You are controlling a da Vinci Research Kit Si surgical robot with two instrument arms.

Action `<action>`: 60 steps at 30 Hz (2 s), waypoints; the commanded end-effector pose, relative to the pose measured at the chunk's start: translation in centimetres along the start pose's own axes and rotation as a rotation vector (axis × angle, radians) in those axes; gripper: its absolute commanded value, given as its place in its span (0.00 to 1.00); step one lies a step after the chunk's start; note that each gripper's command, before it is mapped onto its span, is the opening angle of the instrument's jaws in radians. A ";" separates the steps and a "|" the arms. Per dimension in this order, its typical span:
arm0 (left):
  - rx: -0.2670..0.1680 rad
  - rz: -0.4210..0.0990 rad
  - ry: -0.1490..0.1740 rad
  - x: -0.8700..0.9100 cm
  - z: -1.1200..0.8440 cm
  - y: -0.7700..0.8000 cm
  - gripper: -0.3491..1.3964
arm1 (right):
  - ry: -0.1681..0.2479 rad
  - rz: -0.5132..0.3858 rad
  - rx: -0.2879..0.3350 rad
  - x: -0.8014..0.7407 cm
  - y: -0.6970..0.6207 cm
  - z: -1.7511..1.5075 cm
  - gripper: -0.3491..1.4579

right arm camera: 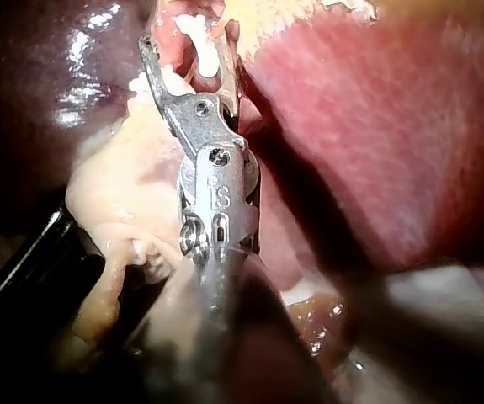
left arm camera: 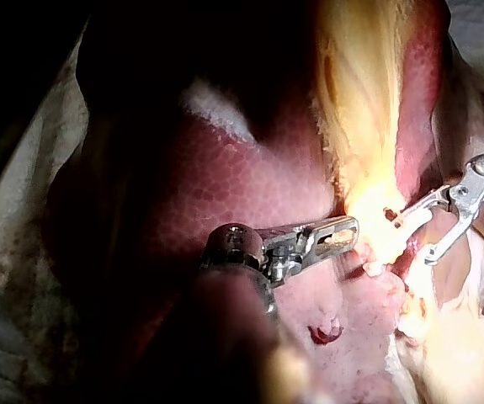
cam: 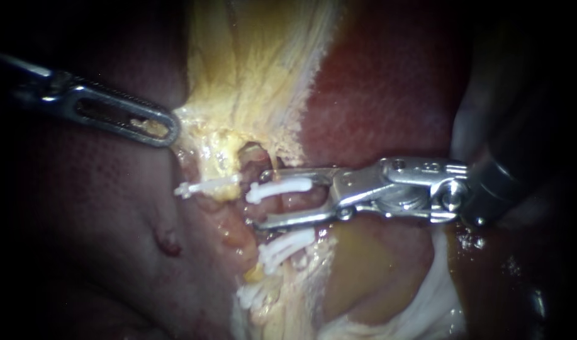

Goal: Going back third clip right tube

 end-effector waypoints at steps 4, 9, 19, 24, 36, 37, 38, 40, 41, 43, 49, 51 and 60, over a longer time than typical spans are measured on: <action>0.000 0.000 0.000 0.00 -0.01 0.00 0.00 | -0.002 -0.064 0.006 -0.01 -0.03 -0.11 0.47; 0.001 0.000 0.000 0.00 -0.02 0.00 0.00 | -0.003 -0.158 -0.009 -0.01 -0.10 -0.45 0.47; 0.000 0.000 0.000 0.00 -0.01 0.01 0.00 | -0.073 -0.235 -0.044 0.18 -0.21 -1.02 0.47; 0.000 0.000 0.000 0.00 0.00 0.01 0.00 | -0.072 -0.244 -0.038 0.22 -0.26 -1.16 0.47; -0.002 0.001 0.003 0.00 0.27 -0.02 0.00 | -0.072 -0.250 -0.011 0.20 -0.31 -1.26 0.47; -0.002 0.001 0.003 0.01 0.32 -0.02 0.00 | -0.072 -0.250 -0.011 0.20 -0.31 -1.26 0.47; 0.002 0.002 0.005 0.01 0.37 -0.03 0.00 | -0.072 -0.250 -0.011 0.20 -0.31 -1.26 0.47; 0.010 0.008 0.010 0.00 0.49 -0.04 0.00 | -0.072 -0.251 -0.011 0.20 -0.31 -1.26 0.47; 0.011 0.015 0.011 0.01 0.54 -0.04 0.00 | -0.072 -0.251 -0.011 0.20 -0.31 -1.26 0.47; 0.015 0.017 0.013 0.02 0.65 -0.04 0.00 | -0.073 -0.256 -0.011 0.20 -0.31 -1.26 0.47; 0.029 0.031 0.022 0.07 0.89 0.00 0.00 | -0.072 -0.256 -0.005 0.20 -0.31 -1.26 0.47; 0.032 0.033 0.024 0.08 0.92 0.01 0.00 | -0.072 -0.256 -0.004 0.20 -0.31 -1.27 0.47; 0.035 0.036 0.026 0.10 0.95 0.04 0.00 | -0.073 -0.262 -0.004 0.20 -0.31 -1.27 0.47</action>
